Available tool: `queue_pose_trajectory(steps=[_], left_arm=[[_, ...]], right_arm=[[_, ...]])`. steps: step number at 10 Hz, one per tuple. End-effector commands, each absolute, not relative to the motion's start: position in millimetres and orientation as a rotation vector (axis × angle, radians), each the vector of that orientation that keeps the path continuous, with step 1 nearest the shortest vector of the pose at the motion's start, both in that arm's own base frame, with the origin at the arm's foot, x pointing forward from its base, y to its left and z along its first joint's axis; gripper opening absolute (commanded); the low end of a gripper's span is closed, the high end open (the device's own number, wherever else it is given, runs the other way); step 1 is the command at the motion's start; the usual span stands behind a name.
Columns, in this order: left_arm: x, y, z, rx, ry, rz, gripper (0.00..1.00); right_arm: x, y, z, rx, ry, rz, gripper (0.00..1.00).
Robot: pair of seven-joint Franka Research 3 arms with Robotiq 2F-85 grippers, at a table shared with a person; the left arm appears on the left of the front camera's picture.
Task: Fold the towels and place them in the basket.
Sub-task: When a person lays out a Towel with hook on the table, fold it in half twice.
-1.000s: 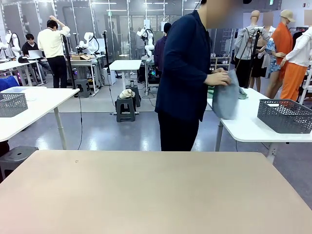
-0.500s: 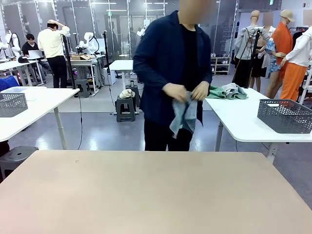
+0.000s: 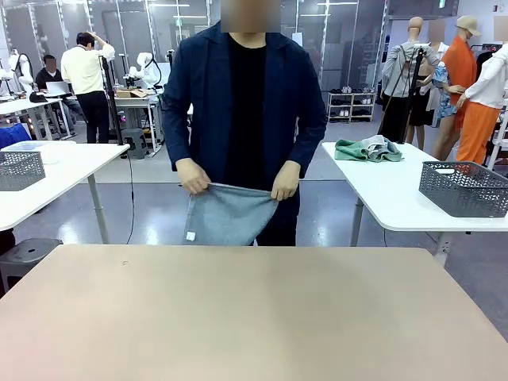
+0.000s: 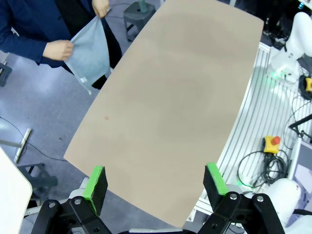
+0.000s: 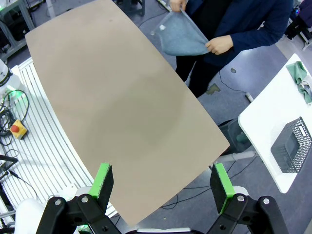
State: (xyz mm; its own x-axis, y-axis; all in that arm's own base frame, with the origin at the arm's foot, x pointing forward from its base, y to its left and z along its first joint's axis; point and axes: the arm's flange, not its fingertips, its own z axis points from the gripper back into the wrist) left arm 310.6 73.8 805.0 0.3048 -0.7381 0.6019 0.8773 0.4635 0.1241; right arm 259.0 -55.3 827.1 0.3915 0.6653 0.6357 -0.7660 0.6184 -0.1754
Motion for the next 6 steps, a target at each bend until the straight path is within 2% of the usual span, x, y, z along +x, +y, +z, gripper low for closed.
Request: queue_pose_trajectory(steps=[1, 6], left_arm=[[309.7, 73.9, 805.1, -0.25, -0.657, -1.084, 1.0], [309.7, 73.9, 805.1, -0.25, -0.657, -1.084, 1.0]], right_arm=[[259.3, -55.1, 827.6, 0.159, -0.738, 0.923, 1.0], [259.3, -55.1, 827.6, 0.159, -0.738, 0.923, 1.0]])
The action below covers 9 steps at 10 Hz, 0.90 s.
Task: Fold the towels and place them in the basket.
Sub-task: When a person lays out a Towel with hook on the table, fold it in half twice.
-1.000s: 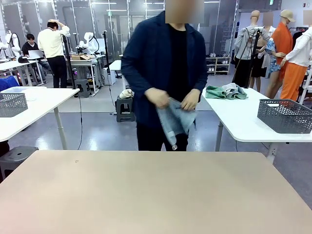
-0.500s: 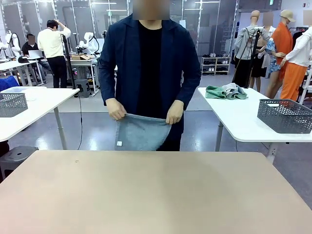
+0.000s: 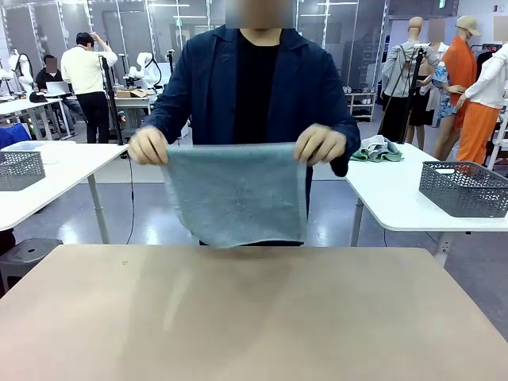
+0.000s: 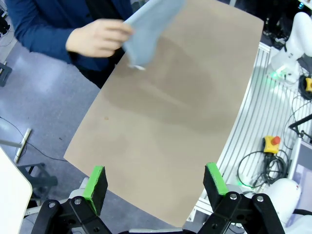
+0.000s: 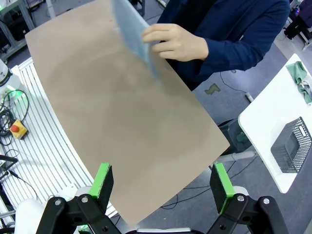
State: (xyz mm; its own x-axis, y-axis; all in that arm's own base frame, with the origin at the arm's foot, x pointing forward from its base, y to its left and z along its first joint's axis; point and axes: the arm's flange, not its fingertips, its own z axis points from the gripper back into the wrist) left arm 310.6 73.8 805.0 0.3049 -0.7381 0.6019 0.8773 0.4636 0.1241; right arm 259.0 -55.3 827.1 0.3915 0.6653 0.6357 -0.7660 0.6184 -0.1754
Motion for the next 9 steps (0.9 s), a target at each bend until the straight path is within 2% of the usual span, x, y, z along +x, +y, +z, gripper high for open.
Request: queue_pose_trajectory(steps=[1, 9], left_arm=[[309.7, 73.9, 805.1, -0.25, -0.657, -1.084, 1.0], [309.7, 73.9, 805.1, -0.25, -0.657, -1.084, 1.0]], right_arm=[[259.3, -55.1, 827.6, 0.159, -0.738, 0.923, 1.0], [259.3, -55.1, 827.6, 0.159, -0.738, 0.923, 1.0]])
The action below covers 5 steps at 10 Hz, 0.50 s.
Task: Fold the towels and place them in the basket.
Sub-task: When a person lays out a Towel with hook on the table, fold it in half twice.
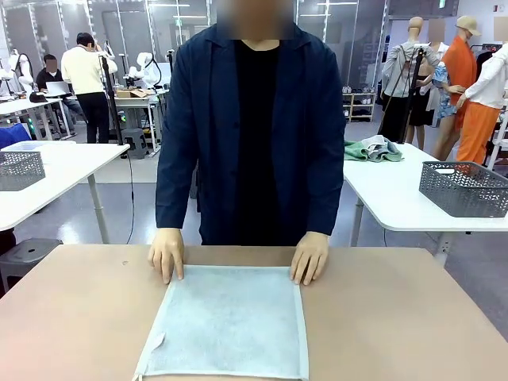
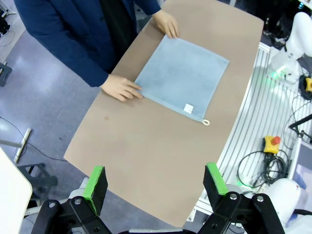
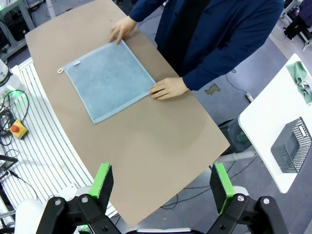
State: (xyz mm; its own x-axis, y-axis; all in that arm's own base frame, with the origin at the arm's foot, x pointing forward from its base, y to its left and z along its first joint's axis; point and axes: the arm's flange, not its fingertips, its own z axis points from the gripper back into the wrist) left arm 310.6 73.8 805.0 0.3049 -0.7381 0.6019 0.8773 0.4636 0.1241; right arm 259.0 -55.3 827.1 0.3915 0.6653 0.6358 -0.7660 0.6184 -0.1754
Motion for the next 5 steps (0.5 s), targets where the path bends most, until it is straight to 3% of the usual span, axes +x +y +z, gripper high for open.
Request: queue_pose_trajectory(steps=[1, 5], left_arm=[[309.7, 73.9, 805.1, -0.25, -0.657, -1.084, 1.0], [309.7, 73.9, 805.1, -0.25, -0.657, -1.084, 1.0]], right_arm=[[259.3, -55.1, 827.6, 0.159, -0.738, 0.923, 1.0], [259.3, -55.1, 827.6, 0.159, -0.738, 0.923, 1.0]])
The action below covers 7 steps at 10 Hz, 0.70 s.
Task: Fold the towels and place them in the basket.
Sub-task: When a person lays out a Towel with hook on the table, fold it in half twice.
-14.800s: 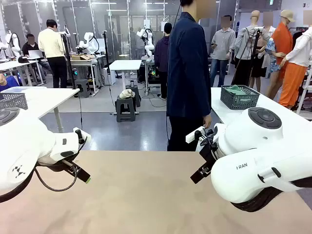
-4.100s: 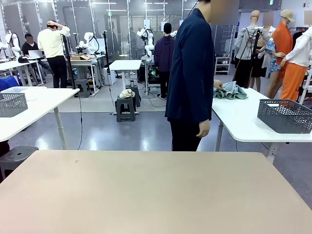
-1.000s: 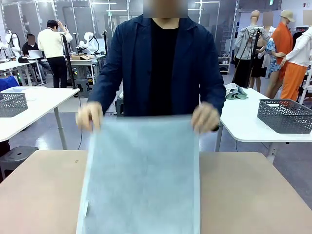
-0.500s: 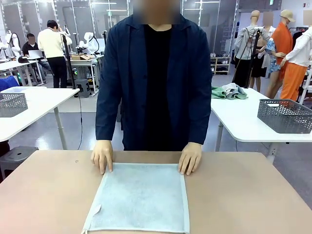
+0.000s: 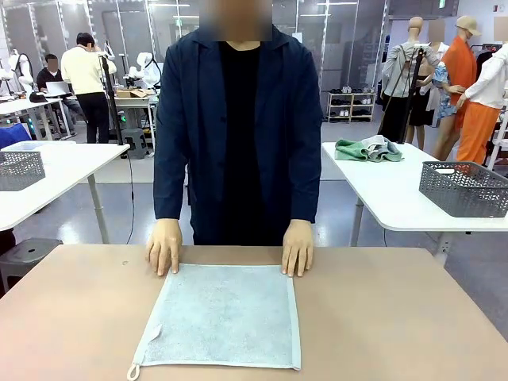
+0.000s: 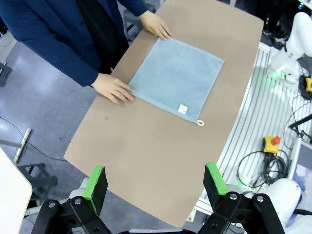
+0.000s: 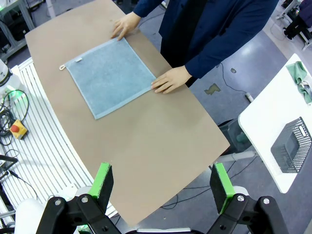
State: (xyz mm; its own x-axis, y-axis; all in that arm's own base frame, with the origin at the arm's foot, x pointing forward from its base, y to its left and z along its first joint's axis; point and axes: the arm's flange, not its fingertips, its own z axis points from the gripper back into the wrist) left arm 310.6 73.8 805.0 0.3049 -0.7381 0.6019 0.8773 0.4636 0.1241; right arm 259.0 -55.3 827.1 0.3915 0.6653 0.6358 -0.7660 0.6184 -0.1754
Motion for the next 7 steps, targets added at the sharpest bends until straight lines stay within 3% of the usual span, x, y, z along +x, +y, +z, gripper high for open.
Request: queue_pose_trajectory(steps=[1, 7], left_arm=[[309.7, 73.9, 805.1, -0.25, -0.657, -1.084, 1.0], [309.7, 73.9, 805.1, -0.25, -0.657, -1.084, 1.0]], right_arm=[[259.3, -55.1, 827.6, 0.159, -0.738, 0.923, 1.0], [259.3, -55.1, 827.6, 0.159, -0.738, 0.923, 1.0]])
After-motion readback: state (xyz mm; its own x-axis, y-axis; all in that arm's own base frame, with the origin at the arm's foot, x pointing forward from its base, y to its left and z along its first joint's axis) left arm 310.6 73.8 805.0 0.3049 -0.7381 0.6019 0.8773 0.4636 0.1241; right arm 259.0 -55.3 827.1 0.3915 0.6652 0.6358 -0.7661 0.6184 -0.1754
